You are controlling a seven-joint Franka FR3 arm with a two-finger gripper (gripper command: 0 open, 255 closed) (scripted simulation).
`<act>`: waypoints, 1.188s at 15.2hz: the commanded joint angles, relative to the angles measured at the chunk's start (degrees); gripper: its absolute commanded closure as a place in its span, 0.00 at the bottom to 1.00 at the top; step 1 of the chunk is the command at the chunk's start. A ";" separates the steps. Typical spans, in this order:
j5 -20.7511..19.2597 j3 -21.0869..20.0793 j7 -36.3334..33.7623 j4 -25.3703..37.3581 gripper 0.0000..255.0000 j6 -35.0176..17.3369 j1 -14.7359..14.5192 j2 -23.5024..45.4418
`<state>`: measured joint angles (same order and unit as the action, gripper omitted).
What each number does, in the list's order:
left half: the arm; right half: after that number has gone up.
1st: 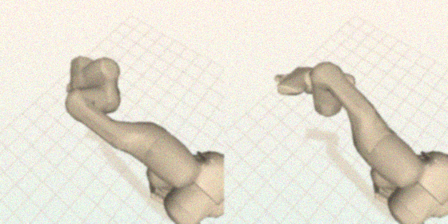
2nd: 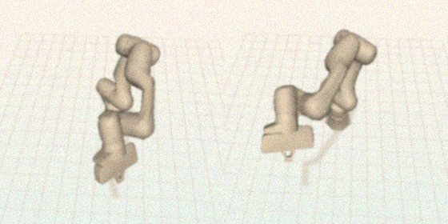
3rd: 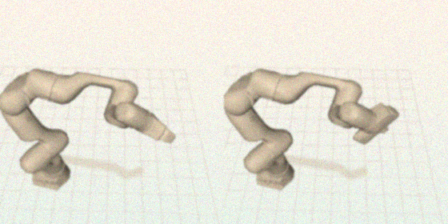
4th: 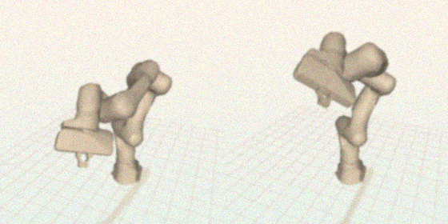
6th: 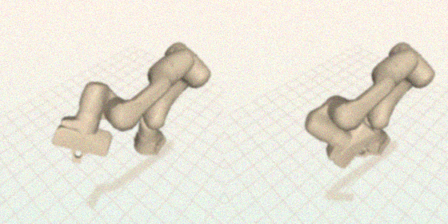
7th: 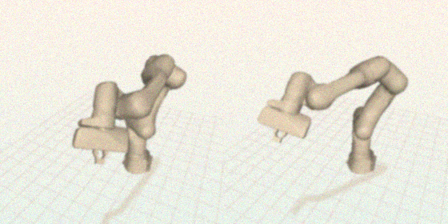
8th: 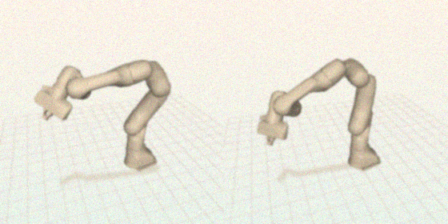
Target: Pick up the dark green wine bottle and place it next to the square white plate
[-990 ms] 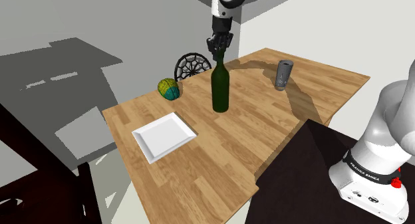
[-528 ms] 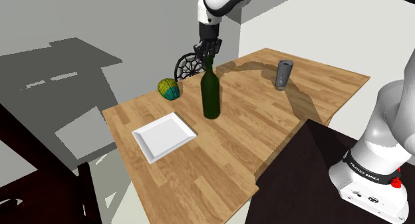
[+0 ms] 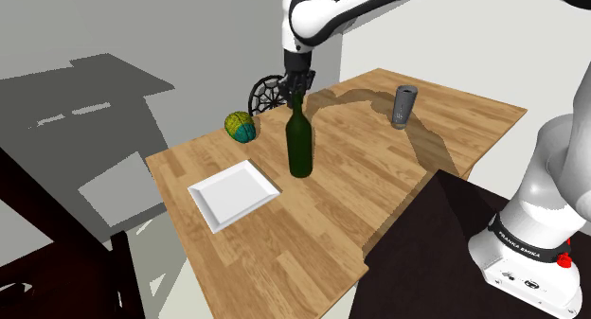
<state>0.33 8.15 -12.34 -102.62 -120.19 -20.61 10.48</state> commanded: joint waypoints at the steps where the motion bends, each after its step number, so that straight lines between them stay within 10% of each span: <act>1: 0.08 0.01 0.09 -1.08 1.00 -1.53 0.05 0.39; 12: 0.19 -0.02 0.13 -2.50 1.00 -3.58 0.07 1.02; 13: 0.18 -0.02 0.12 -2.50 0.00 -3.58 0.07 1.02; 18: 0.19 -0.02 0.13 -2.50 0.00 -3.58 0.07 1.02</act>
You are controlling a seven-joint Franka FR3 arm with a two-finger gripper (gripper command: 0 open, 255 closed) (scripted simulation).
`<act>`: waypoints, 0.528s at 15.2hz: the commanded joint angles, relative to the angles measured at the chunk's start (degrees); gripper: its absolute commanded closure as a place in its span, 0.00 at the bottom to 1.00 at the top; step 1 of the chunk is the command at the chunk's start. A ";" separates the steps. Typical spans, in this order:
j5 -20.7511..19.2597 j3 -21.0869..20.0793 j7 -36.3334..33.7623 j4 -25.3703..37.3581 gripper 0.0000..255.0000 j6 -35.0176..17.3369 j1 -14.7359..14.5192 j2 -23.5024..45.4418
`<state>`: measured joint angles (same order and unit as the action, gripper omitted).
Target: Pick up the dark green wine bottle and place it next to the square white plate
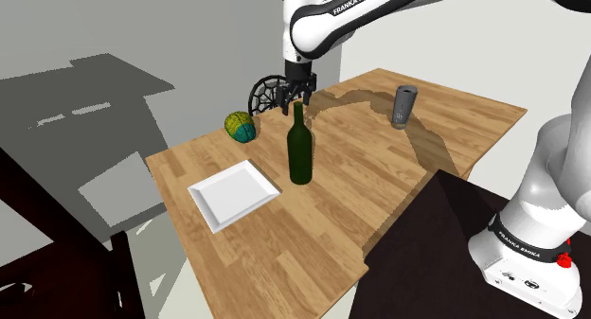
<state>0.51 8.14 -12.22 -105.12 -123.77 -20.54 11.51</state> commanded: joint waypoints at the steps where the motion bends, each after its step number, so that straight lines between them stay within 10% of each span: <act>1: -0.15 0.02 -0.09 0.81 0.00 1.65 -0.06 -0.85; 8: -0.49 0.04 -0.31 3.52 0.00 6.37 -0.20 -2.88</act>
<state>0.04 8.18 -12.51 -101.65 -117.52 -20.73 8.67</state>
